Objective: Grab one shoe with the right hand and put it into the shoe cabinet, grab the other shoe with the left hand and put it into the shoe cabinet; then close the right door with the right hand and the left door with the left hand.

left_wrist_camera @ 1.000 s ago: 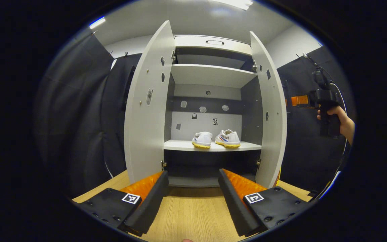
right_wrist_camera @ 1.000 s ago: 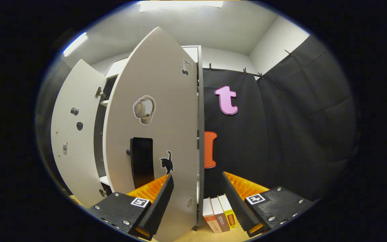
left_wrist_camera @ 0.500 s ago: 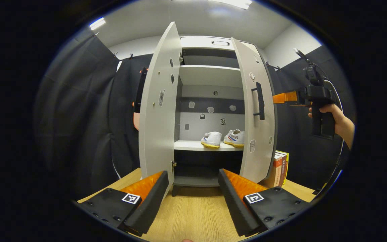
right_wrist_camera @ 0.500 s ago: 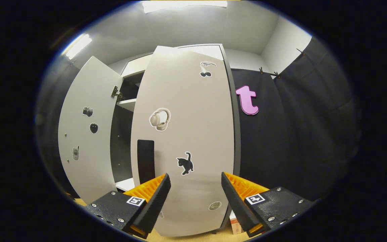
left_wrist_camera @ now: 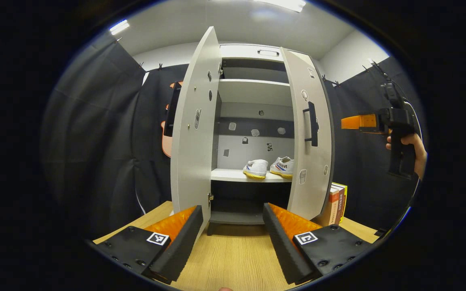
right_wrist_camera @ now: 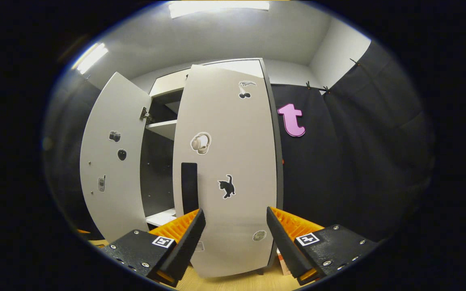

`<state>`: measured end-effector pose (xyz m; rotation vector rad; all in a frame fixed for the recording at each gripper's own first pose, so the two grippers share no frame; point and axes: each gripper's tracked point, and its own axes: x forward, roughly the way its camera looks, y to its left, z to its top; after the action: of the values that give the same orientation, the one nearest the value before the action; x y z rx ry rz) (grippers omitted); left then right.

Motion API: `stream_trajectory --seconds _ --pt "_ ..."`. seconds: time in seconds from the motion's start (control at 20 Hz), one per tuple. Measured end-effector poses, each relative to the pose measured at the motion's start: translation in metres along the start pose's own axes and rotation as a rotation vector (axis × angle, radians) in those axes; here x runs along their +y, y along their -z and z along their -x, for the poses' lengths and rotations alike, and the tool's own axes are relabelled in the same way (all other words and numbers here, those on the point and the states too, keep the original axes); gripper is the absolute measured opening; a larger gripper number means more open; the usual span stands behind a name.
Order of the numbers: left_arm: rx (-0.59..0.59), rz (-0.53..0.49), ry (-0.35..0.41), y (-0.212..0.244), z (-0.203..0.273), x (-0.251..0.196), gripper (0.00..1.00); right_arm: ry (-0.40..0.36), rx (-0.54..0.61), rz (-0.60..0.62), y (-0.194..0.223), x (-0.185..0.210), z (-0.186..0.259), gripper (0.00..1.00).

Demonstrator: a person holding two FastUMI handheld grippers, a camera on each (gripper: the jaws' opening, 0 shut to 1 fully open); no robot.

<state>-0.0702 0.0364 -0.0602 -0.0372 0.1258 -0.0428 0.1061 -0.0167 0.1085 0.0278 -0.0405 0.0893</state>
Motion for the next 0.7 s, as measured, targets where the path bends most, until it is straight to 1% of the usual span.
stream_trajectory --seconds 0.2,0.25,0.3,0.35,0.4,0.55,0.6,0.65,0.7 --pt "-0.004 0.001 0.014 -0.003 -0.003 -0.008 0.97 0.035 0.005 -0.024 0.023 -0.001 0.037 0.93" --pt "-0.005 0.001 0.019 -0.004 -0.004 -0.011 0.94 0.059 -0.001 -0.018 0.029 -0.005 0.045 0.93" --pt "-0.005 0.002 0.023 -0.005 -0.004 -0.014 0.99 0.081 -0.001 -0.013 0.037 -0.009 0.053 0.94" --pt "-0.005 0.003 0.027 -0.006 -0.005 -0.017 0.99 0.097 -0.001 -0.016 0.044 -0.012 0.062 0.94" --pt "-0.007 0.006 0.031 -0.007 -0.005 -0.018 0.97 0.108 0.001 -0.026 0.050 -0.012 0.069 0.93" --pt "-0.012 0.008 0.038 -0.010 -0.004 -0.024 0.99 0.121 0.041 -0.081 0.075 -0.016 0.090 0.93" --pt "-0.014 0.007 0.038 -0.012 -0.005 -0.024 0.99 0.128 0.046 -0.092 0.082 -0.018 0.095 0.97" --pt "-0.017 0.008 0.038 -0.014 -0.004 -0.025 0.99 0.136 0.047 -0.098 0.089 -0.021 0.102 0.93" --pt "-0.018 0.013 0.042 -0.014 -0.003 -0.026 0.97 0.141 0.054 -0.104 0.096 -0.023 0.107 0.93"
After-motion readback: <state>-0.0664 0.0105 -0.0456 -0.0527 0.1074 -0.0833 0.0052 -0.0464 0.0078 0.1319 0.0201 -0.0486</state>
